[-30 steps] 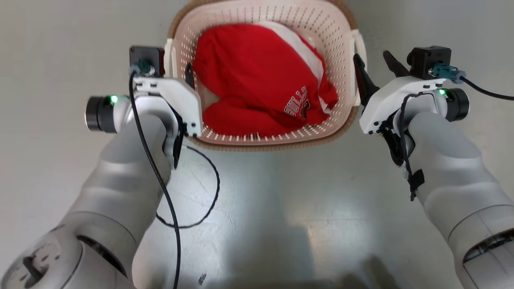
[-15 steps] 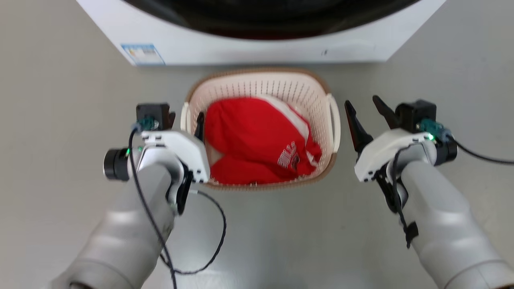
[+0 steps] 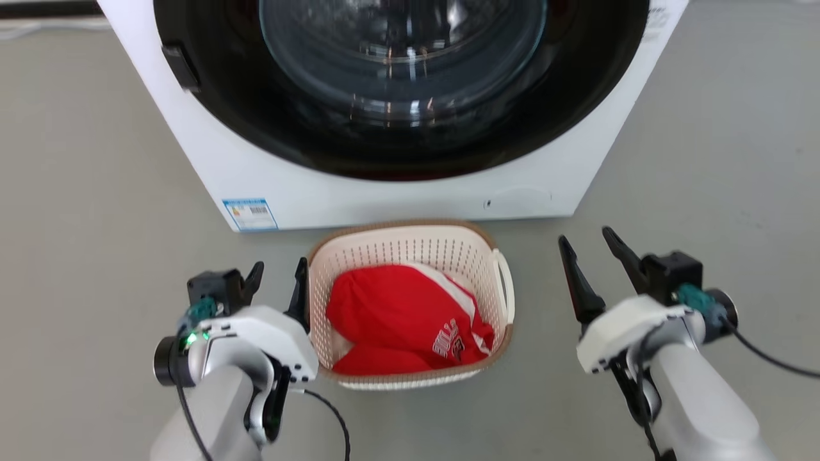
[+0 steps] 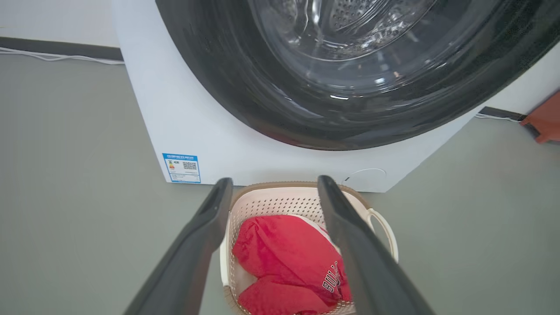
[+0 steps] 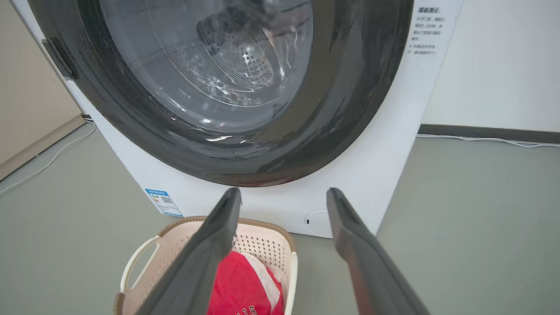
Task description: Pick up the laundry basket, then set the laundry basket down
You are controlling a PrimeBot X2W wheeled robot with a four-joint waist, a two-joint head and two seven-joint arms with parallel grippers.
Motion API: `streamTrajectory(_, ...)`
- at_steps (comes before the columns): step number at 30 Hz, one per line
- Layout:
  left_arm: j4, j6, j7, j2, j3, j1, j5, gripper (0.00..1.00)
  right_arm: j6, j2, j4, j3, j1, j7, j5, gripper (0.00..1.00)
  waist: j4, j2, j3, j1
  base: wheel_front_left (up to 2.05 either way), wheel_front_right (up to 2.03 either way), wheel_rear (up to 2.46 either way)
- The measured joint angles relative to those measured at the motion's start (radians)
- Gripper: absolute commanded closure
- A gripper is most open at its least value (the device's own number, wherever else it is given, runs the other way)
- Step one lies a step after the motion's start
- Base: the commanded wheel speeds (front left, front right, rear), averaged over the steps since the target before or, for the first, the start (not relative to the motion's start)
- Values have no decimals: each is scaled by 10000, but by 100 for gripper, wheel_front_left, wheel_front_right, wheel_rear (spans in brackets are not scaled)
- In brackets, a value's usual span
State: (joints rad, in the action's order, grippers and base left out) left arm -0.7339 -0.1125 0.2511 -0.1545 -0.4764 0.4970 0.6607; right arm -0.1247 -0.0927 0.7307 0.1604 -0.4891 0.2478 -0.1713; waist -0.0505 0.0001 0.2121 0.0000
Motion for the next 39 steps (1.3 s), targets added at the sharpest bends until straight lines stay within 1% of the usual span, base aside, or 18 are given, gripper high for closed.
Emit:
streamTrajectory(6,1289,345,2,276,1325,-1539,-1243,0,0,-188,-1356,-295,1237,0,36,0,2,0,-795,0,0,0,0)
streamTrajectory(9,1758,476,0,278,1960,-2287,-1812,0,0,-221,-1921,-566,1773,0,23,0,-2,0,-1114,0,0,0,0)
streamTrajectory(14,2199,704,0,355,2872,-3188,-2466,0,0,-267,-2612,-911,2630,0,-4,0,16,0,-1496,0,0,0,0)
streamTrajectory(16,2460,890,2,454,3198,-3440,-2658,0,2,-288,-2840,-1022,2939,0,-4,0,45,0,-1611,0,0,0,0)
streamTrajectory(19,2575,1131,2,617,3455,-3746,-3139,0,0,-297,-3204,-1241,3428,0,-6,0,92,0,-1806,0,0,0,0)
streamTrajectory(27,3152,1317,2,922,4428,-4635,-3728,0,2,-257,-3896,-1820,4335,0,31,0,76,0,-2002,0,0,0,0)
streamTrajectory(32,3317,1438,0,974,4790,-4724,-3820,0,2,-199,-3956,-1960,4646,0,192,0,84,0,-2005,0,0,0,0)
streamTrajectory(33,3260,1463,-6,978,4790,-4725,-3800,100,8,-184,-3887,-1948,4685,-10,205,100,86,0,-2007,0,0,0,0)
streamTrajectory(39,2571,1463,-69,1156,4752,-5121,-3747,100,13,61,-3237,-1894,5010,-31,178,100,89,0,-2011,-1,0,0,0)
